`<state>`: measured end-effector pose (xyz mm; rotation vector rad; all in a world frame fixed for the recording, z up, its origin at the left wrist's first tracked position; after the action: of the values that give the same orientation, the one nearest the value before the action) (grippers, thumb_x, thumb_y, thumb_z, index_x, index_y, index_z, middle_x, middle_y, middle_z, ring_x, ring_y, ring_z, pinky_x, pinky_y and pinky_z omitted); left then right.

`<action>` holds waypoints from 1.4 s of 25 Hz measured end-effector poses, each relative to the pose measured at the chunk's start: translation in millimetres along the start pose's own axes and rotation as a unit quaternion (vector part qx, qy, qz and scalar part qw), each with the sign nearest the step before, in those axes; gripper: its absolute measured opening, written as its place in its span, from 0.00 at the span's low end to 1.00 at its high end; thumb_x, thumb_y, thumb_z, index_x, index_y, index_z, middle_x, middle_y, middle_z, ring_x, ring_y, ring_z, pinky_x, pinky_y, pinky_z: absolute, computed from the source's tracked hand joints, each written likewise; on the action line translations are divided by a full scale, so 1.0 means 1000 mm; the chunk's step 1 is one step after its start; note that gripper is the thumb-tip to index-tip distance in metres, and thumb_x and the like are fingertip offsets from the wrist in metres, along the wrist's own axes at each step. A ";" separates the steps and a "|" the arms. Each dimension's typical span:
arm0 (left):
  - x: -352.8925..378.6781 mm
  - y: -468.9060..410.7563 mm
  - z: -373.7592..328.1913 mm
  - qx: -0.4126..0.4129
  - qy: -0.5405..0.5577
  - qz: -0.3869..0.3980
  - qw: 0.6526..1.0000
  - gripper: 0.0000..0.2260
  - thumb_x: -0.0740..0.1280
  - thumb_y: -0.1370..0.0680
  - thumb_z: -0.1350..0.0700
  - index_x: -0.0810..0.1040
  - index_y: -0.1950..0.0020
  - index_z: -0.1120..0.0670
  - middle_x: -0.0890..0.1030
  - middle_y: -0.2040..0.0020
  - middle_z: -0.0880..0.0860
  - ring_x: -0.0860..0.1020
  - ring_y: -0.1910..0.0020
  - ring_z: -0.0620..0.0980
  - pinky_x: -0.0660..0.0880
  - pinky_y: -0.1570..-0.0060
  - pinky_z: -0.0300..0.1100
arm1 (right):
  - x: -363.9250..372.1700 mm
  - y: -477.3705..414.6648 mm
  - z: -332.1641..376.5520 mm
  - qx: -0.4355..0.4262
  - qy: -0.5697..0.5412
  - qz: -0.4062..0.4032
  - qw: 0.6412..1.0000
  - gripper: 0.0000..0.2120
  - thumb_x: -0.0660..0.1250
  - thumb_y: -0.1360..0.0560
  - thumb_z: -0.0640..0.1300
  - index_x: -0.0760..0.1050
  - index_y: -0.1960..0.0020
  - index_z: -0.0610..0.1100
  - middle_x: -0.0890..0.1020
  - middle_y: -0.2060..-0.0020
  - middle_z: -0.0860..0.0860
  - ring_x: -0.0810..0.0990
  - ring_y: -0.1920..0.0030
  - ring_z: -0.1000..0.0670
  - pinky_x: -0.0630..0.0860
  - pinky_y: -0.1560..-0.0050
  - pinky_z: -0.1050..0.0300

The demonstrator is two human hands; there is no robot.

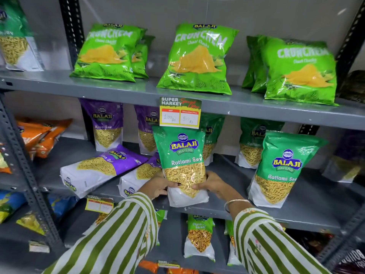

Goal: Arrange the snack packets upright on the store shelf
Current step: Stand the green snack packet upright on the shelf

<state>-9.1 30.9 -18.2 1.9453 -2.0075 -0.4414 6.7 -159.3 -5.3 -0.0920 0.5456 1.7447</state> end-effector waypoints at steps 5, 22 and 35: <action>-0.001 -0.003 -0.016 0.043 -0.032 -0.016 0.998 0.18 0.70 0.31 0.72 0.75 0.42 0.63 0.78 0.39 0.62 0.77 0.45 0.56 0.73 0.41 0.51 | 0.002 0.006 0.008 -0.042 -0.035 -0.036 0.998 0.20 0.74 0.37 0.29 0.69 0.53 0.43 0.77 0.41 0.41 0.74 0.37 0.42 0.71 0.34 0.48; 0.099 -0.107 -0.029 0.171 -0.260 -0.116 0.943 0.24 0.74 0.35 0.66 0.75 0.40 0.63 0.80 0.40 0.60 0.78 0.45 0.53 0.68 0.57 0.35 | -0.075 -0.083 -0.058 -0.070 0.033 -0.215 0.973 0.36 0.79 0.42 0.33 0.66 0.40 0.34 0.77 0.41 0.38 0.75 0.39 0.41 0.67 0.50 0.59; 0.010 -0.090 -0.042 0.151 -0.348 -0.166 0.910 0.29 0.72 0.29 0.58 0.66 0.31 0.59 0.73 0.34 0.61 0.72 0.35 0.56 0.69 0.36 0.47 | -0.074 -0.072 -0.049 0.130 0.069 -0.081 0.986 0.23 0.73 0.32 0.43 0.72 0.43 0.32 0.81 0.51 0.40 0.83 0.52 0.45 0.83 0.56 0.58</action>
<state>89.9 18.0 -18.4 2.6097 -2.2343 -1.0997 82.0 -235.7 -45.4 -0.0715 0.8400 1.5031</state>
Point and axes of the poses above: each hand's wrist, its own y-axis away from the middle knuckle, its own x-axis out of the palm, z = x × y, the point moved 1 cm from there along -y, towards the middle knuckle
